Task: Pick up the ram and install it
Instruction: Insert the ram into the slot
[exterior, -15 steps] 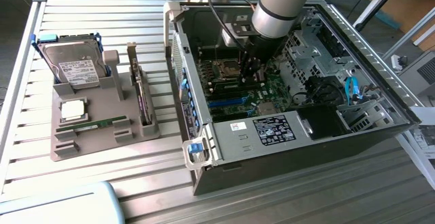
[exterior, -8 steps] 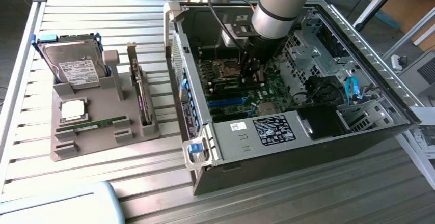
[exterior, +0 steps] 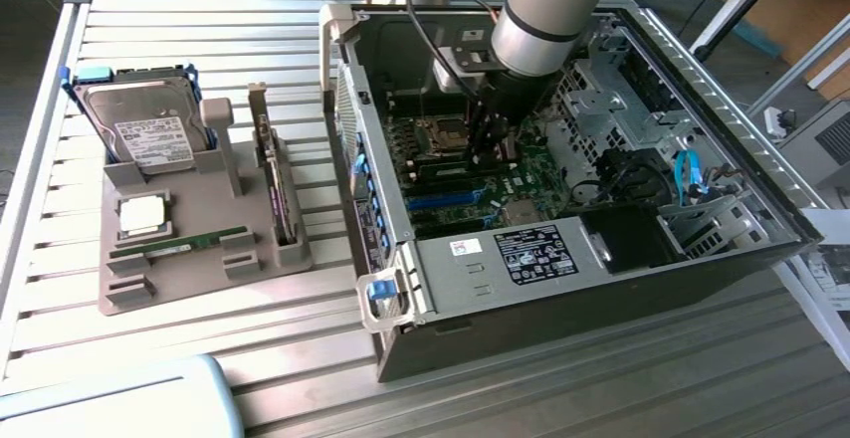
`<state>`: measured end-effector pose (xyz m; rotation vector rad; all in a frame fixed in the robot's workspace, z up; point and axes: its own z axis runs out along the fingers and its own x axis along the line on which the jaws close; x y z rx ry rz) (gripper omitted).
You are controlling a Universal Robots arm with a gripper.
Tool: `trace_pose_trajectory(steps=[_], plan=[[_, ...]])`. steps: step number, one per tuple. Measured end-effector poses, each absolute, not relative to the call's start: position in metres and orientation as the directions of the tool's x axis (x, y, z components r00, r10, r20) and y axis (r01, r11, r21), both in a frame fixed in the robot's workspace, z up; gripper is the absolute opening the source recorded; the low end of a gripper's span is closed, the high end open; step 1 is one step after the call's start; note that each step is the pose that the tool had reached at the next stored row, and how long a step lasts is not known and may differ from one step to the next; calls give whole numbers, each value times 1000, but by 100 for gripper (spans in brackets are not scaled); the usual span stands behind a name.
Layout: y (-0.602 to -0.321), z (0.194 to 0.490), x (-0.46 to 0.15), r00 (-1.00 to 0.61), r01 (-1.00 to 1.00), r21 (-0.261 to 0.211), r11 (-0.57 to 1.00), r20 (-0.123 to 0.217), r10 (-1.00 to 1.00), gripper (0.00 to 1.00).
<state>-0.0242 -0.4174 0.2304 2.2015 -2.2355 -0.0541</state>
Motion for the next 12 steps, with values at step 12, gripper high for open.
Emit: trace_pose_trajectory(steps=[12], plan=[[-416, 246, -24, -20, -999, 27, 20, -21, -1000, 20]])
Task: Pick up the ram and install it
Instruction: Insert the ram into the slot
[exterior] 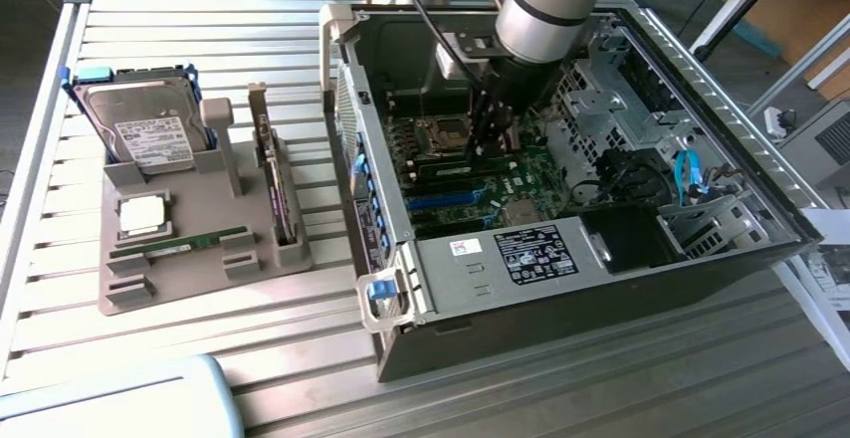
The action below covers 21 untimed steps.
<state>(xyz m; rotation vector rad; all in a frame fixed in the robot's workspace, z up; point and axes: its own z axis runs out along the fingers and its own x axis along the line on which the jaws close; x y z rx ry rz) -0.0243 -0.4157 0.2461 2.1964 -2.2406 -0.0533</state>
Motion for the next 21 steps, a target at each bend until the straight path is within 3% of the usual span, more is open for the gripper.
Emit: trace_pose_trajectory(steps=[3, 21], plan=[[-411, 248, -24, -20, -999, 26, 19, -21, -1000, 10], [-408, 246, 51, -20, -999, 41, 19, -21, -1000, 10]])
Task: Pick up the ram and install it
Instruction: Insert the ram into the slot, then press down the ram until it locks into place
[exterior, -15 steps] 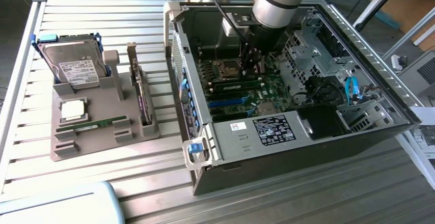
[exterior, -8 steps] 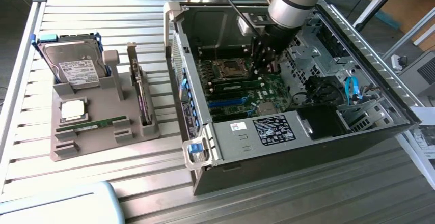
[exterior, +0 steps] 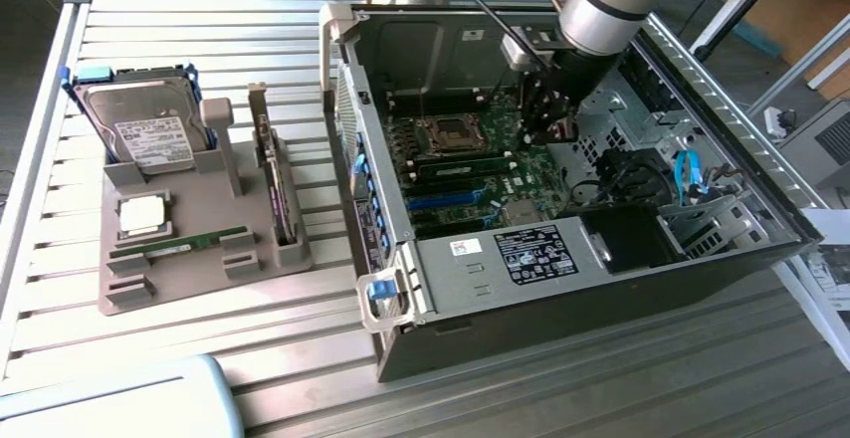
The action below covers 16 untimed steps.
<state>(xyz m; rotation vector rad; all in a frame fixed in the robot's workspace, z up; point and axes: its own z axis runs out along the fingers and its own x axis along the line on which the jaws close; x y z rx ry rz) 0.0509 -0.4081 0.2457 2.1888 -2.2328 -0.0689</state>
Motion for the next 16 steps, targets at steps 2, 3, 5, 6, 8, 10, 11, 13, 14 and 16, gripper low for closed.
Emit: trace_pose_trajectory(steps=[2, 3, 5, 6, 8, 10, 11, 13, 14, 16], plan=[[-408, 245, 60, -20, -999, 43, 19, -21, -1000, 10], [-408, 245, 64, -20, -999, 43, 20, -21, -1000, 10], [-408, 245, 65, -20, -999, 43, 19, -21, -1000, 10], [-408, 245, 65, -20, -999, 43, 20, -21, -1000, 10], [-408, 245, 65, -20, -999, 43, 20, -21, -1000, 10], [-408, 245, 65, -20, -999, 43, 19, -21, -1000, 10], [-408, 245, 65, -20, -999, 43, 19, -21, -1000, 10], [-408, 245, 61, -20, -999, 43, 19, -20, -1000, 10], [-408, 245, 58, -20, -999, 43, 19, -20, -1000, 10], [-409, 245, 50, -20, -999, 43, 19, -20, -1000, 10]])
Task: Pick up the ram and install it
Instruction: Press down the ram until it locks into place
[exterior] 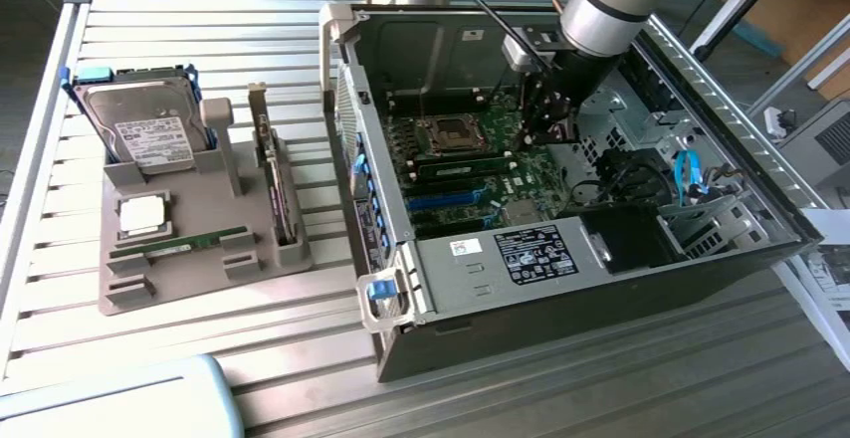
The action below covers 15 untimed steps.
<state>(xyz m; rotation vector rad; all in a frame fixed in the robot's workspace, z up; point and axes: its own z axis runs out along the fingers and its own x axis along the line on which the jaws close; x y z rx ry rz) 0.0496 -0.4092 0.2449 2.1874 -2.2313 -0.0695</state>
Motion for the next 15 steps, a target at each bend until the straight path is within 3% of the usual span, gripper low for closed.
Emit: trace_pose_trajectory(steps=[15], plan=[[-415, 229, 43, -20, -999, 43, 20, -19, -1000, 10]])
